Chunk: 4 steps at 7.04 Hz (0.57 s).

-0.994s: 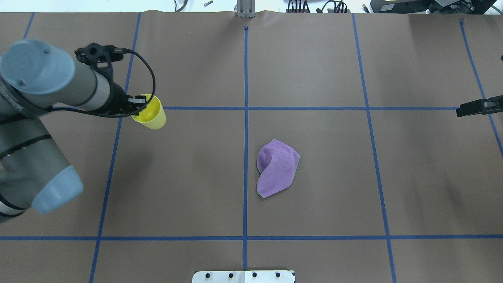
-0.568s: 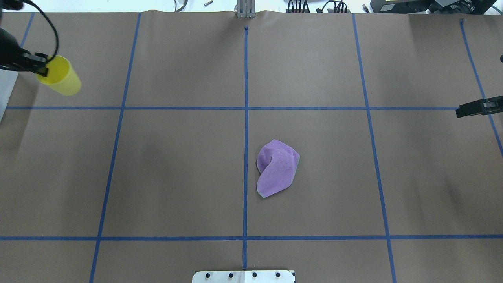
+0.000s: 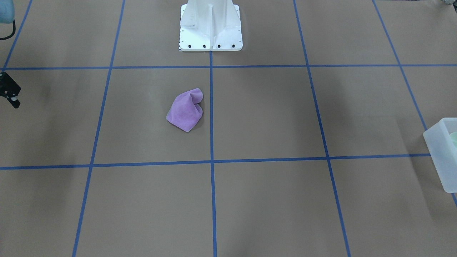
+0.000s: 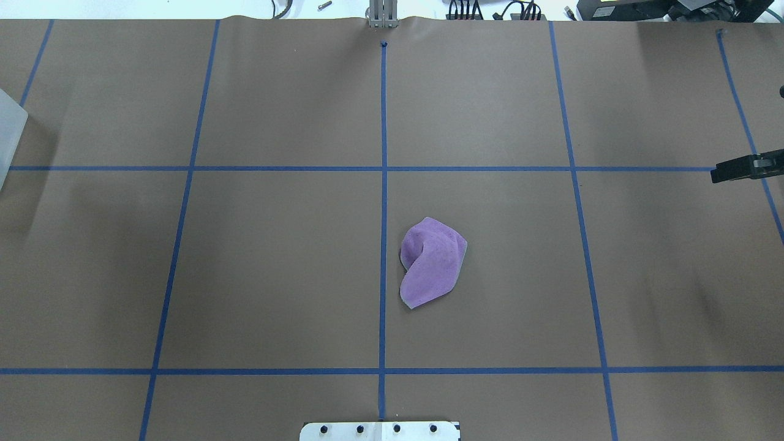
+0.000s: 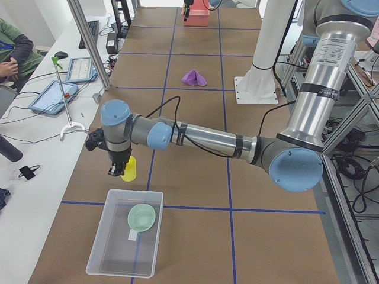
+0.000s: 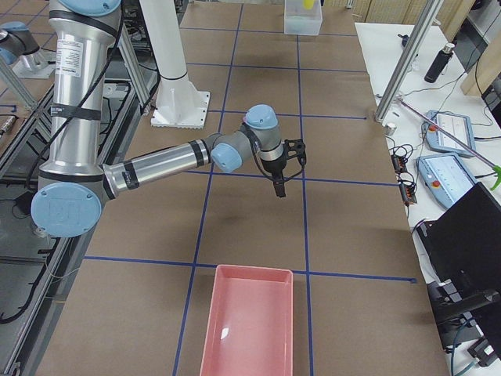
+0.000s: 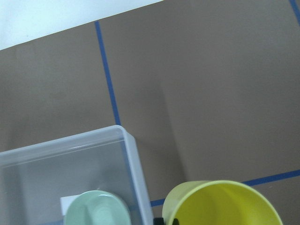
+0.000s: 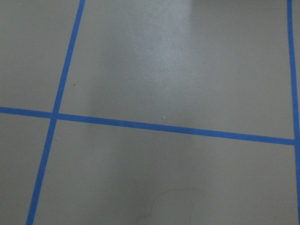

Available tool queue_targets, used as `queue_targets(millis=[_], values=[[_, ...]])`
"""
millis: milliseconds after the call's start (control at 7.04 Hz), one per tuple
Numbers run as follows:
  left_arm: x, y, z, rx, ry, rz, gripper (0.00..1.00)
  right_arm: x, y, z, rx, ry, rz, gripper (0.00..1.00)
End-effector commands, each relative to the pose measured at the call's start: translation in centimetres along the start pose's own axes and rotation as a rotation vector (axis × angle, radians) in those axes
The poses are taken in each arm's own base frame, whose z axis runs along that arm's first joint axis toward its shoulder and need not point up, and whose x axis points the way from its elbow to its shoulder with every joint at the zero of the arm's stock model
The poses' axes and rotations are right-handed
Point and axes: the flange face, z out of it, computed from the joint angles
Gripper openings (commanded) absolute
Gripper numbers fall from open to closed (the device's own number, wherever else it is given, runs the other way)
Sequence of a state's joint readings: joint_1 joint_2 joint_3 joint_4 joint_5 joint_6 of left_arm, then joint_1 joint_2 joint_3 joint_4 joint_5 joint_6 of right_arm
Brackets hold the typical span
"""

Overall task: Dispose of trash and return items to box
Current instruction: 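Lower the yellow cup into the clear bin beside the bowl and release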

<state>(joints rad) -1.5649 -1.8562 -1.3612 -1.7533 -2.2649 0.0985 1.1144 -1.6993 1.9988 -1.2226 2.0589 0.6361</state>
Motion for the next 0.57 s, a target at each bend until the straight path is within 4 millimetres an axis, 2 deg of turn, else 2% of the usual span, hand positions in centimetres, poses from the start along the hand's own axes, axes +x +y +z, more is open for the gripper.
queue_targets(millis=[0,142,426], values=[[-9.2,5.3,8.9,0.004,0.007,0.022,0.0,-0.2,0.0,0.2,0.005,0.008,0.004,1.0],[-10.9,7.1,10.9,-0.002,0.001,0.018,0.0,-0.4,0.0,0.3,0.009,0.015,-0.001,1.0],[-12.7,9.9,13.4,-0.024,0.0,-0.001,0.0,-0.6,0.1,0.5,0.009,0.019,-0.005,1.0]])
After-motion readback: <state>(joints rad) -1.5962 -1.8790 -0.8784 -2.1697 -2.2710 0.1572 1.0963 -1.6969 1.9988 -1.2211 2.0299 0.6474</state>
